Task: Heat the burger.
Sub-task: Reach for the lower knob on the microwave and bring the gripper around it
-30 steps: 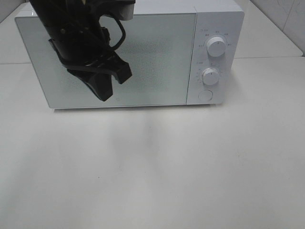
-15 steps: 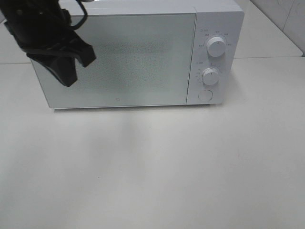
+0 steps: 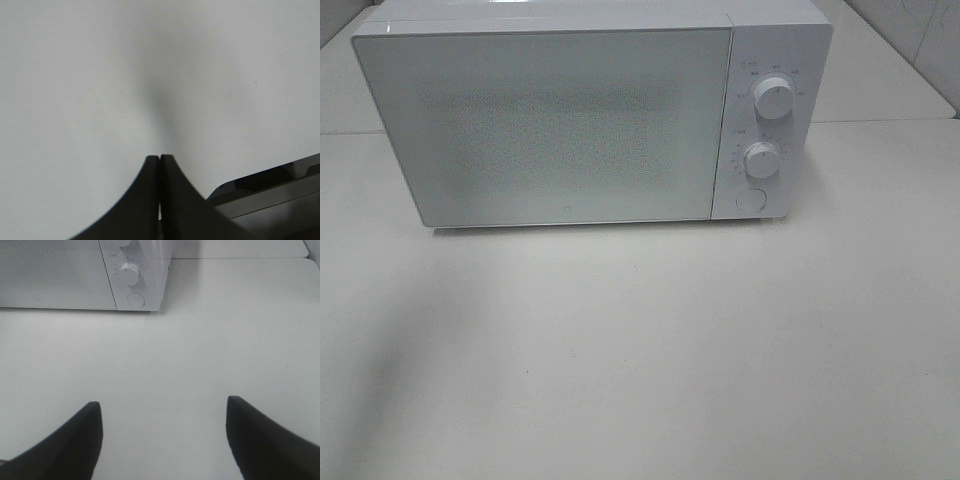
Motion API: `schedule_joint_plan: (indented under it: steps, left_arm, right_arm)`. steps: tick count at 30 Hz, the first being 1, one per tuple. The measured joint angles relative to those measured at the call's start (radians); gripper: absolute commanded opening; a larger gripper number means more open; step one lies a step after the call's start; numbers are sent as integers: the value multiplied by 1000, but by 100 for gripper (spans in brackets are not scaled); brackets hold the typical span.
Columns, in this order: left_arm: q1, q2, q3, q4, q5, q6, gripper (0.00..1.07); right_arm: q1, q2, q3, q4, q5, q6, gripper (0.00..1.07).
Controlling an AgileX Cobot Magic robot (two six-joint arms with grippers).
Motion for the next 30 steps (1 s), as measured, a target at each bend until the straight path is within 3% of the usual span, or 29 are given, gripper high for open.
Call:
schedule_joint_plan:
  steps: [13,17,30]
  left_arm:
    - [17,-381,248,-4,2,0,0]
    - [17,-566,335,-24,1,6,0]
    - [17,-1039,476,-38,-48,15,0]
  right_arm:
    - [0,0,0,0,0,0,66]
    - [0,0,0,0,0,0,66]
    - [0,0,0,0,0,0,66]
